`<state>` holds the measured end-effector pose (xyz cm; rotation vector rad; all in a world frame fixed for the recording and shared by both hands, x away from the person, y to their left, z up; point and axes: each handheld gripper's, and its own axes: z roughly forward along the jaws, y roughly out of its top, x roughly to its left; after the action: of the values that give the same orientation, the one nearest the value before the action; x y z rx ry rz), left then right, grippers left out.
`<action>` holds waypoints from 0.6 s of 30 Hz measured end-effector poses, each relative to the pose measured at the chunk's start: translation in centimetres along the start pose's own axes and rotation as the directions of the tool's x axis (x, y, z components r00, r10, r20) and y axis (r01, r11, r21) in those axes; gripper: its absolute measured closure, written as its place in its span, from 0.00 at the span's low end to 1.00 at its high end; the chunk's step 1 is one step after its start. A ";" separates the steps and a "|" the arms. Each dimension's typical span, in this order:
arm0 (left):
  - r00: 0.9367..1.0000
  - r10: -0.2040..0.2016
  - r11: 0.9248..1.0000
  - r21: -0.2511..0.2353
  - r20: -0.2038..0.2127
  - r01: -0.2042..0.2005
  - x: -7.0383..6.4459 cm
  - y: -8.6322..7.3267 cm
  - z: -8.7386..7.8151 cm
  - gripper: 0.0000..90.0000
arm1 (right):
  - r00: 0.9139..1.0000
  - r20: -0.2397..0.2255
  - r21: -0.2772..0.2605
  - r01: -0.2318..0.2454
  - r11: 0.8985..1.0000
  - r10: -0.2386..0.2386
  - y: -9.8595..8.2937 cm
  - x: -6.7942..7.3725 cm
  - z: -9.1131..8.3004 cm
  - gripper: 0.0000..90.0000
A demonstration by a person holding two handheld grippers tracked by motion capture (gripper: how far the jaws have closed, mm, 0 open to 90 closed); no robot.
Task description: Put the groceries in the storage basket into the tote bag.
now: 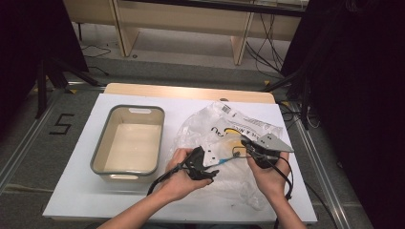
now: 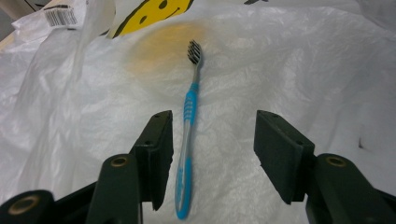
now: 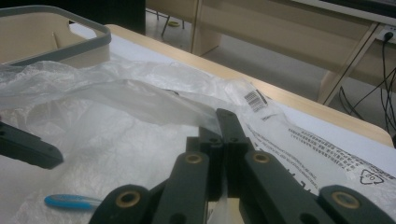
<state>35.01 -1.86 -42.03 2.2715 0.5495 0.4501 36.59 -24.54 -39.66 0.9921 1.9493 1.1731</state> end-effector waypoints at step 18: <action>0.995 -0.084 0.993 -0.086 -0.050 0.079 1.8 -2.5 -5.7 0.50 | 1.000 -0.007 0.010 -0.001 1.000 0.001 -0.2 0.0 -0.2 1.00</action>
<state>33.26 3.97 -39.76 2.1535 0.6361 0.4853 36.38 -24.62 -39.77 0.9948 1.9620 1.1700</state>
